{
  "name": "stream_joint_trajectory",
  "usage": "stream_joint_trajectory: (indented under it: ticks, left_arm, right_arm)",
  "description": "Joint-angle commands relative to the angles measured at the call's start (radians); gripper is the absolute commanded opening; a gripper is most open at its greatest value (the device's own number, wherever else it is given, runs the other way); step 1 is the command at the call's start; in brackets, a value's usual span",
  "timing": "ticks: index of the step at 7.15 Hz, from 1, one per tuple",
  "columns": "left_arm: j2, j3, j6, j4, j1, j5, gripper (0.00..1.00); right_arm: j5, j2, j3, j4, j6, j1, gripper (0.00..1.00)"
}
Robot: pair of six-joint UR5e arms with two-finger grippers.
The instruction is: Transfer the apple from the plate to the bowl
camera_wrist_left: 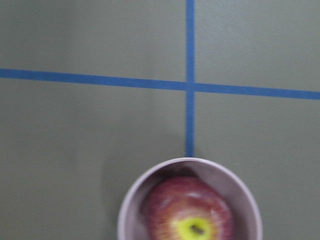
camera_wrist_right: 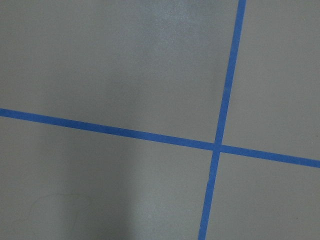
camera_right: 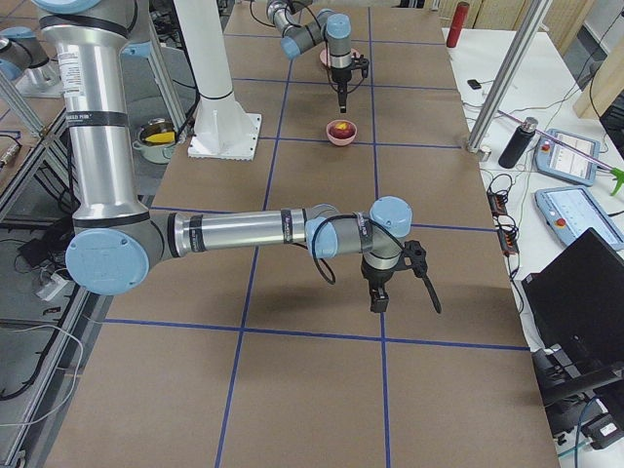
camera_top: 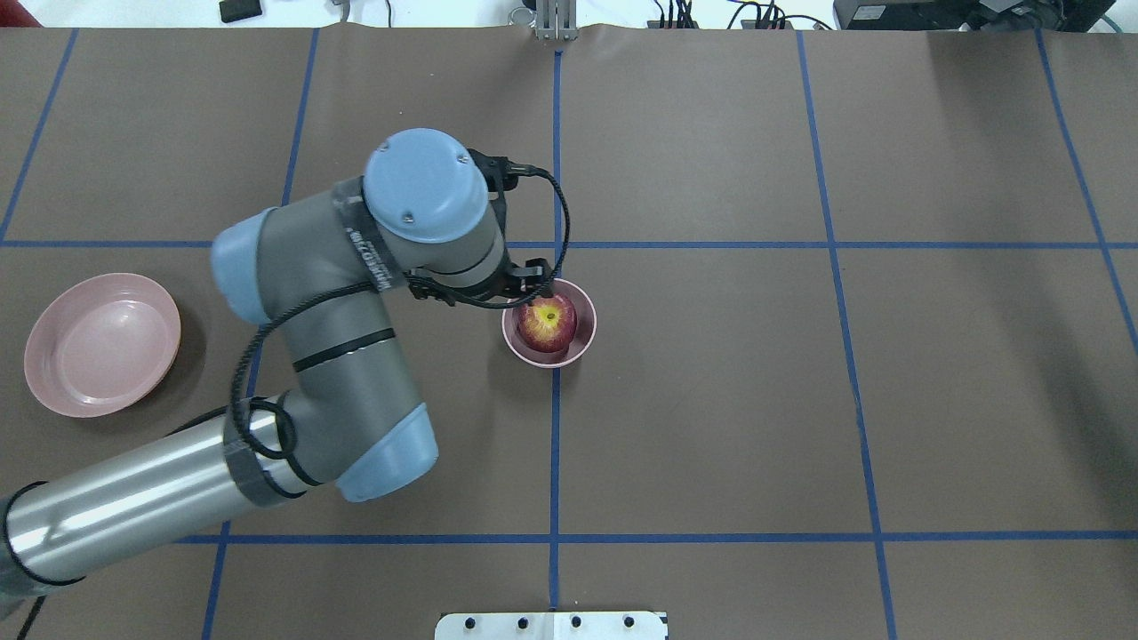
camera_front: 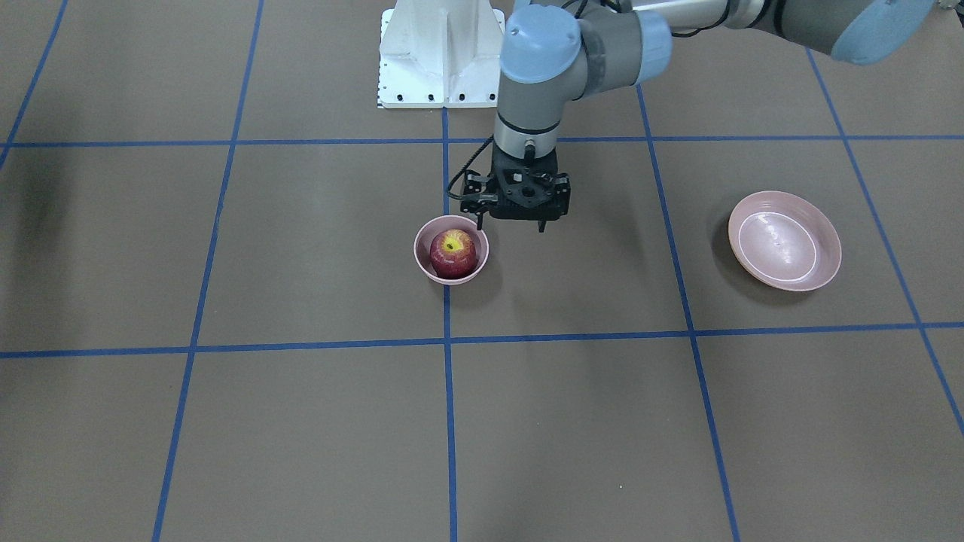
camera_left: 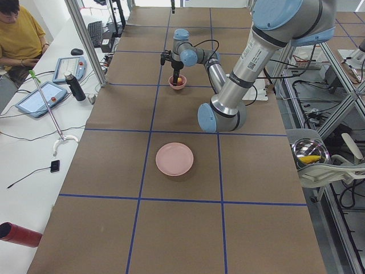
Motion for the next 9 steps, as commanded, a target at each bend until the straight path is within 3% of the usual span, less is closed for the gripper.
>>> stream_joint_trajectory:
  ticks: [1, 2, 5, 7, 9]
  left_arm:
    - [0.183, -0.081, 0.293, 0.015, -0.206, -0.201, 0.98]
    - [0.255, -0.081, 0.447, 0.015, -0.318, -0.28, 0.98]
    - [0.467, -0.047, 0.934, 0.016, -0.631, -0.386, 0.98]
    - [0.585, 0.061, 1.238, 0.002, -0.835, -0.442, 0.98]
    - [0.662, 0.161, 1.355, -0.005, -0.97, -0.427, 0.98]
  right_arm:
    - [0.006, -0.062, 0.005, 0.0, -0.016, 0.076, 1.0]
    - [0.01, -0.081, 0.015, 0.0, -0.016, 0.123, 1.0]
    - [0.014, -0.101, 0.054, -0.014, -0.02, 0.178, 1.0]
    - [0.014, -0.096, 0.05, -0.011, -0.016, 0.178, 1.0]
    - [0.014, -0.101, 0.045, -0.003, -0.013, 0.177, 1.0]
